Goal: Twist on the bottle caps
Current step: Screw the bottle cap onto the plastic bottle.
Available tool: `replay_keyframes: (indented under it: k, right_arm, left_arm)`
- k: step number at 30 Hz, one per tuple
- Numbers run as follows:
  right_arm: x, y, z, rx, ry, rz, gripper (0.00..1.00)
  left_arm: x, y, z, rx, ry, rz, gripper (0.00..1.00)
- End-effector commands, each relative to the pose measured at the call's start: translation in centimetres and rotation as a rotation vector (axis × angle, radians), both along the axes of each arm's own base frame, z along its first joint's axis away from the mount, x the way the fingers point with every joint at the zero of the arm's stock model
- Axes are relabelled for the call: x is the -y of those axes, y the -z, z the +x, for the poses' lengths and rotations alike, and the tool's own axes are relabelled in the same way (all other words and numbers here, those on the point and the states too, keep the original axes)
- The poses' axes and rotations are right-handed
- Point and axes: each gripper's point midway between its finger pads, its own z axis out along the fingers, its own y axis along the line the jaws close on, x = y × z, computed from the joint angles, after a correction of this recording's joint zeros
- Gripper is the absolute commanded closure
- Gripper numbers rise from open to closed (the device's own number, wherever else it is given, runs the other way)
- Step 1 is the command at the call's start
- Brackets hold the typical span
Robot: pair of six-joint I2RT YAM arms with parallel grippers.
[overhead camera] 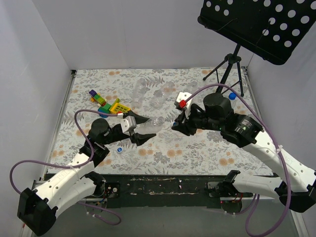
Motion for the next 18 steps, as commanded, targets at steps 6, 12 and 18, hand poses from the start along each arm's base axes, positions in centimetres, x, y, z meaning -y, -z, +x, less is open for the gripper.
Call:
replay_keyframes:
  k: [6, 12, 18]
  right_arm:
    - [0.0, -6.9, -3.1, 0.103, -0.192, 0.098, 0.91]
    - [-0.2, -6.9, -3.4, 0.106, -0.23, 0.088, 0.91]
    - [-0.9, -6.5, -4.0, 0.087, -0.285, 0.093, 0.91]
  left_arm:
    - [1.6, 1.1, -1.8, -0.018, 0.134, 0.056, 0.67]
    - [2.0, 1.4, -2.3, -0.028, 0.169, 0.066, 0.67]
    - [2.2, 1.5, -2.7, -0.032, 0.194, 0.07, 0.68]
